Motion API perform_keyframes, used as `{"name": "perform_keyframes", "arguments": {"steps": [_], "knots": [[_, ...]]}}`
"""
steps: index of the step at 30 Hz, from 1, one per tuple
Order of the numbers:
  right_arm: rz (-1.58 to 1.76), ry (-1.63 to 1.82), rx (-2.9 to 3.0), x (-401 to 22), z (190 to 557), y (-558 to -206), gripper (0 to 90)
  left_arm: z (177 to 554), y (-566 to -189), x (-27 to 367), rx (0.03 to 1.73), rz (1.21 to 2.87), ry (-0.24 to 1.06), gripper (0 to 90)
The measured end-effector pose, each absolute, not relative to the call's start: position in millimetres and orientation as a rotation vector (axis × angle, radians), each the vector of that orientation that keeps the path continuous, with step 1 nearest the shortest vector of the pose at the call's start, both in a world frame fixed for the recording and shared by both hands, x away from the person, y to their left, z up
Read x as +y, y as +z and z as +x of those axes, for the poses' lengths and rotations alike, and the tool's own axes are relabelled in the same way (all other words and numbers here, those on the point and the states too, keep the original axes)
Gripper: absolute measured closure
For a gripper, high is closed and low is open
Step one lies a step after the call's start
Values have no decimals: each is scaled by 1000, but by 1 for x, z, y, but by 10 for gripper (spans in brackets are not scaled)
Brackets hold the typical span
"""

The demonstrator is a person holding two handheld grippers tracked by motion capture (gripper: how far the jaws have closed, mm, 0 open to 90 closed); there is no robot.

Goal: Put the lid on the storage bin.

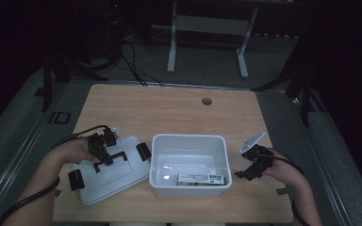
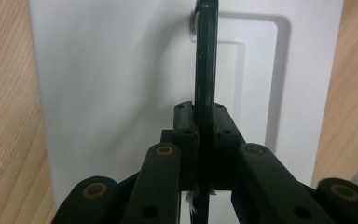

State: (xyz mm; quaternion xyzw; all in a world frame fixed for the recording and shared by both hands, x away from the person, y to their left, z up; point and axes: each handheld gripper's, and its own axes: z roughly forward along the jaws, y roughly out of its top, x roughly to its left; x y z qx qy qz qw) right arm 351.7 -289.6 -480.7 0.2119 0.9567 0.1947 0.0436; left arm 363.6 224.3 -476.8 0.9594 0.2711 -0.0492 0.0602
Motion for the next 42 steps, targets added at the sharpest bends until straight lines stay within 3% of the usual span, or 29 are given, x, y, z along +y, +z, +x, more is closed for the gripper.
{"name": "perform_keyframes", "arguments": {"steps": [15,31,42], "knots": [[637,579,2934,-291,348,-480,150,352,-438,236,797,2895,-106,840],[635,572,2943,-292,345,-480,150,339,-374,245,785,2895,44,840],[626,568,2951,-290,343,-481,150,334,-344,234,724,2870,96,840]]}}
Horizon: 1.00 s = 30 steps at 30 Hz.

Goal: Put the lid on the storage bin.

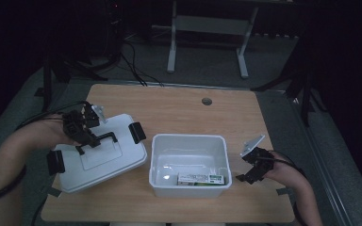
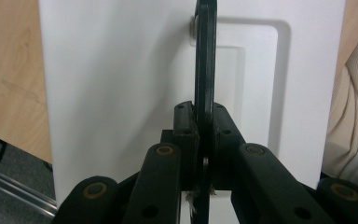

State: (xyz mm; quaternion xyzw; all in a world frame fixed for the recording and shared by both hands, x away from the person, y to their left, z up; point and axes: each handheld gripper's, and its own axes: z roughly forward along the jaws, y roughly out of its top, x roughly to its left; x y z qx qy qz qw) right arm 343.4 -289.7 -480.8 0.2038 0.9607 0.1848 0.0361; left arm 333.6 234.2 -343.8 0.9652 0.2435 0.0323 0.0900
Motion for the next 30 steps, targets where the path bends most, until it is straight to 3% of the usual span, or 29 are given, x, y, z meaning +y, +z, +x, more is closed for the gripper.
{"name": "perform_keyframes", "arguments": {"steps": [7,30], "knots": [[625,570,2955,-289,343,-481,150,333,-330,222,659,2850,109,840],[622,564,2956,-293,339,-483,150,344,-329,120,387,2897,81,840]]}}
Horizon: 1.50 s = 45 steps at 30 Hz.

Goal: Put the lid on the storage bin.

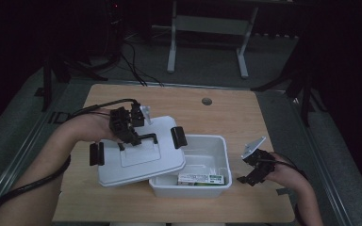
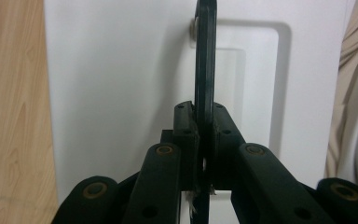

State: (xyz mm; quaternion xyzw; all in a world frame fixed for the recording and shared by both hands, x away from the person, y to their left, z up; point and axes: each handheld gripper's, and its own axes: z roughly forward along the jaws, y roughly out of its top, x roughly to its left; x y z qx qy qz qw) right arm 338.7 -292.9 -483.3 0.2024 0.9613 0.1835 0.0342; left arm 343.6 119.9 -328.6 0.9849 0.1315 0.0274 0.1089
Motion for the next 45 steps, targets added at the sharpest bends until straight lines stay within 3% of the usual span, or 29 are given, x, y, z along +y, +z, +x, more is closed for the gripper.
{"name": "perform_keyframes", "arguments": {"steps": [25,45], "knots": [[652,597,2947,-300,336,-484,150,346,-325,13,132,2884,8,840],[657,590,2957,-307,332,-487,150,353,-349,-26,62,2935,-26,839]]}}
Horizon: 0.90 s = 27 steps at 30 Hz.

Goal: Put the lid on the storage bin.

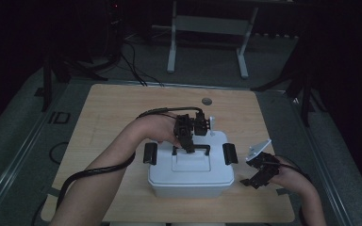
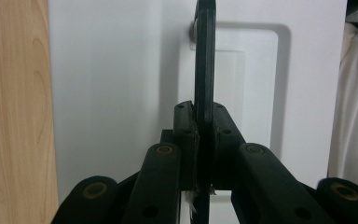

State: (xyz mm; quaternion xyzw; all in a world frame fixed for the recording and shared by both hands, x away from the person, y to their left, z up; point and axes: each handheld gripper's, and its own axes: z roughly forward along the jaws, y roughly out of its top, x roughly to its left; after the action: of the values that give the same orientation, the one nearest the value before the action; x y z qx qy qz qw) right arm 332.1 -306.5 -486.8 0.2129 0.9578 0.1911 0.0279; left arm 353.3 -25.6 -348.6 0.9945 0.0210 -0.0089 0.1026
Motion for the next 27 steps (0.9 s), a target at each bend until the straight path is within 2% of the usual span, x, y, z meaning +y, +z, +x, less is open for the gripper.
{"name": "perform_keyframes", "arguments": {"steps": [13,18,22,27], "knots": [[647,590,2967,-303,333,-490,150,363,-360,-26,72,2927,-63,832],[639,596,2968,-301,333,-491,150,367,-363,-24,91,2922,-11,808],[633,598,2972,-300,333,-491,150,369,-369,-19,131,2938,16,626],[630,587,2975,-299,333,-491,151,371,-365,-4,217,2871,21,379]]}}
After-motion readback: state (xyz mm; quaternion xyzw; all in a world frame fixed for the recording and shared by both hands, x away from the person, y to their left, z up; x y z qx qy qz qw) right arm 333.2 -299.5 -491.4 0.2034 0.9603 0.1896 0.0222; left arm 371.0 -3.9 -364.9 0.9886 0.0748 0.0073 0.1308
